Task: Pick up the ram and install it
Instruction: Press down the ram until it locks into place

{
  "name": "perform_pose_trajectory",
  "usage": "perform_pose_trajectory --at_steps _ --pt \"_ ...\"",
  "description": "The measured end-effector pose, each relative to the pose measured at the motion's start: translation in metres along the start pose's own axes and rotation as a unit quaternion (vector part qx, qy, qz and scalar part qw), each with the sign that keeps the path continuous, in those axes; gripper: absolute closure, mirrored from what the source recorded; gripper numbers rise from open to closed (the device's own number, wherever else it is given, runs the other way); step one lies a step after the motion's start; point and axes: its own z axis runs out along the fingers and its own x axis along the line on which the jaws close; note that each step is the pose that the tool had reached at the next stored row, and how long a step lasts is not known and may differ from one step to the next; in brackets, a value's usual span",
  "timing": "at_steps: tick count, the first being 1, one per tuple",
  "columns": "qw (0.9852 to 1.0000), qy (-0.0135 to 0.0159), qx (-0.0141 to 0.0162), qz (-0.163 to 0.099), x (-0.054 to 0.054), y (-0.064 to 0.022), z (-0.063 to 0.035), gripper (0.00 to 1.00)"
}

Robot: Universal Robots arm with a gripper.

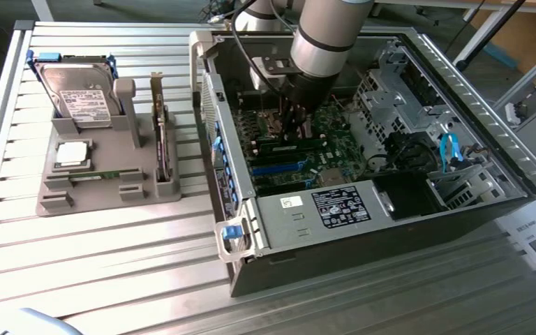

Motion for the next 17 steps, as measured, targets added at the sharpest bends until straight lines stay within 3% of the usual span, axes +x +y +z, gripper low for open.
perform_pose_trajectory --at_steps 17 --pt "1.0000 -0.0013 -0.0001 0.000 0.0017 0.0000 0.0018 0.90"
